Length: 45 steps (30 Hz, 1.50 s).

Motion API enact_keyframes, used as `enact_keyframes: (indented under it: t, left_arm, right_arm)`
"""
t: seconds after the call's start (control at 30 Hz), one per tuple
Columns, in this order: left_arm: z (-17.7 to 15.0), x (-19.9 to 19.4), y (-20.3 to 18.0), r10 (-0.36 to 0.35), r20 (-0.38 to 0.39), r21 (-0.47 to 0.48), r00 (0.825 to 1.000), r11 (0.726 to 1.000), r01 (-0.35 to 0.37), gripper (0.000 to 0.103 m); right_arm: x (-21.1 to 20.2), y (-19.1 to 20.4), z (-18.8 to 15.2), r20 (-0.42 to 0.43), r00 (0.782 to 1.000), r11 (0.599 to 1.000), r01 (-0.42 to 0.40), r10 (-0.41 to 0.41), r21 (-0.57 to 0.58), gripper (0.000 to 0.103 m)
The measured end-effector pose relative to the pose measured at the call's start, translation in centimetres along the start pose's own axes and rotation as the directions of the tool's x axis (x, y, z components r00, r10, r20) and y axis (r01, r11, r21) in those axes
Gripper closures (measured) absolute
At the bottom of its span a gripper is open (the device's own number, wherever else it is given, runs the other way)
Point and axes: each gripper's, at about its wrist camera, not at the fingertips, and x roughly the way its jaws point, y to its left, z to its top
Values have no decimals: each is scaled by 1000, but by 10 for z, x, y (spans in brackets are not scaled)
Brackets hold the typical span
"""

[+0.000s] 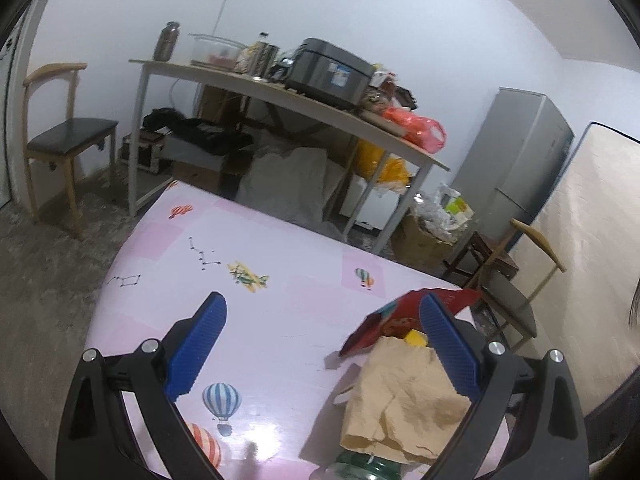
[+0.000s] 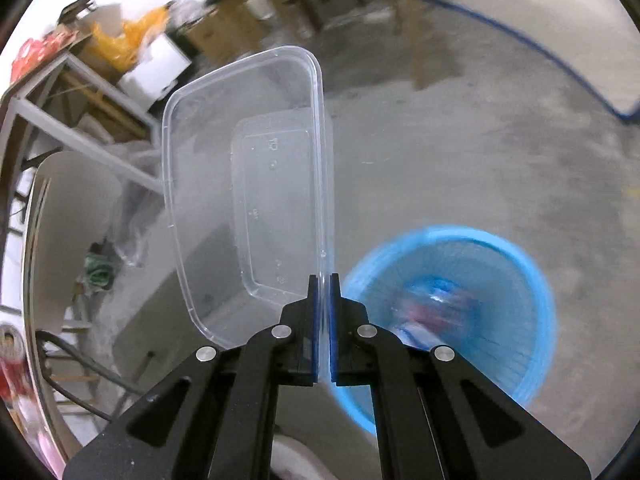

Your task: Collect trash

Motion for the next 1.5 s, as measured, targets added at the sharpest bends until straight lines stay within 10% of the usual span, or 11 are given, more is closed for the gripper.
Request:
enact_keyframes:
  t: [0.23,0.37,0.43,0.83,1.17,1.5]
  left_arm:
    - [-5,-20,-10,-82,24,-3,996,997,82,8]
    - [-8,-31,-15,-118,26,2,993,993,118,8]
    - [-11,-34,-16,-122,12,2,992,992,122,8]
    - [-47,-52,-29,-138,-45,106,989,984,142,7]
    - [-79,-41,-45,-170,-115,235,979,953,193,7]
    - [-85,51,-90,-186,-314,321,931,902,288,5]
  right_arm:
    - [21,-84,-72,-198,980,970,82,-36,231,100]
    - [58,-91,-58,-229,973,939,62,18,338,86]
    - [71,-91,-56,-213,976,927,117,-42,355,54]
    - [-43,-59,-66,-4,996,956,88,-90,282,45]
    - [-176,94,-106,191,966,982,-154,173,-111,27]
    - [-177,304,-179,34,903,755,-337,428,-562,20]
